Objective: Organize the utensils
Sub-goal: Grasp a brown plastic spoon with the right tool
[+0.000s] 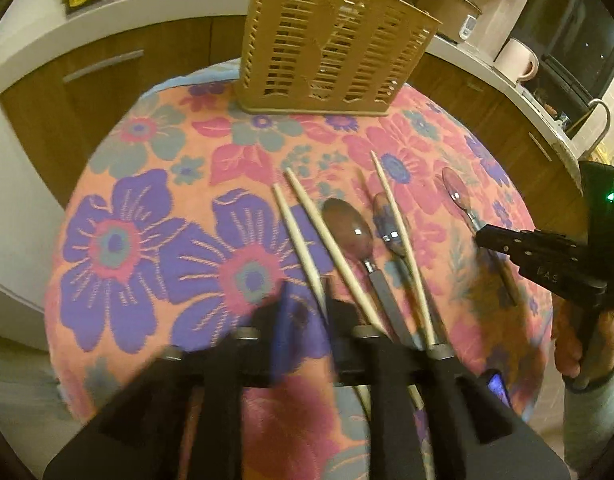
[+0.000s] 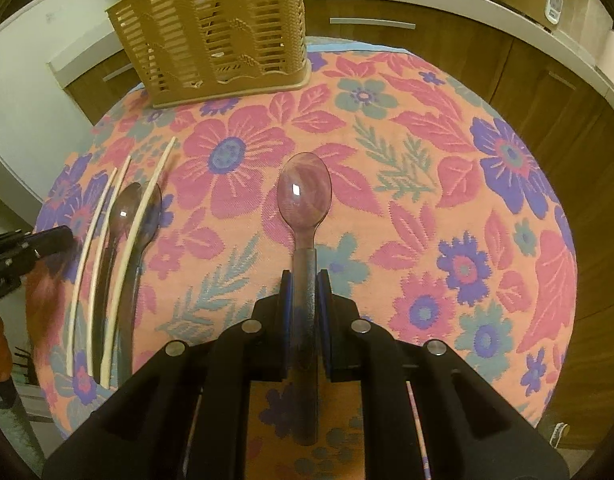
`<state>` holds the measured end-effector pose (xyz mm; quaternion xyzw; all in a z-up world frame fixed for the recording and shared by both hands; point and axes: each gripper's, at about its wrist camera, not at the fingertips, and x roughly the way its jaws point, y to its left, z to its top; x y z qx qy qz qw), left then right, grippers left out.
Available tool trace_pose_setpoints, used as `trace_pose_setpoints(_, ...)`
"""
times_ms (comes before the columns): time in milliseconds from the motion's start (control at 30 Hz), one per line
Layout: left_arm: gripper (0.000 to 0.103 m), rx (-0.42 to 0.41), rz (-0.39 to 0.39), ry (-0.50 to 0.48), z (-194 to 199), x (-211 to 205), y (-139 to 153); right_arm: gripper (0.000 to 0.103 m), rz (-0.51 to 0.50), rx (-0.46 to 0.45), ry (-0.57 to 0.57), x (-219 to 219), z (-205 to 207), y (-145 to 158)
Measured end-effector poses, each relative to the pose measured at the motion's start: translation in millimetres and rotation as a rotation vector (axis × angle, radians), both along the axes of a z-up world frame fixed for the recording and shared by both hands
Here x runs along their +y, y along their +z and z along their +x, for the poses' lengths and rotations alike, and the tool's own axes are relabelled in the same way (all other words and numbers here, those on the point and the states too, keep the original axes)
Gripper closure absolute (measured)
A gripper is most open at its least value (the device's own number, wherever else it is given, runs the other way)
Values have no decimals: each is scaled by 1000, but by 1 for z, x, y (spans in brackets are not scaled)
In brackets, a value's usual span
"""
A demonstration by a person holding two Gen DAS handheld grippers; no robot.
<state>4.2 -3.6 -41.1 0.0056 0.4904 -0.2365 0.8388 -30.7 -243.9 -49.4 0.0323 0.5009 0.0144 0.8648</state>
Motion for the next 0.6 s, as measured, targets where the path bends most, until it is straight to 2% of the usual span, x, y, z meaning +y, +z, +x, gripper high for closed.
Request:
trace_pose_setpoints(133,72,0,90,-13,0,-19,-8,93,-4,0,15,1,-1,2)
trace_pose_setpoints(200,71,-21,161,-33,-2,-31,-8,93,15,24,23,0,0,0)
trace_pose_setpoints(267,71,-27,195,-48,1,-37,-9,91,60,59,18,-5,4,0)
trace_pose_setpoints(333,71,-22,213,-61,4,-40,-9,85,100,94,25,-10,11,0)
trace_pose_setpoints(400,71,-8,218,-73,9,-41,-8,72,120,129,39,-10,19,1)
trace_pose_setpoints(567,72,-18,290,-106,13,-49,-10,73,48,180,66,2,40,3)
trace_pose_setpoints(600,77,-25,303,-109,12,-51,-10,85,32,187,69,4,42,3)
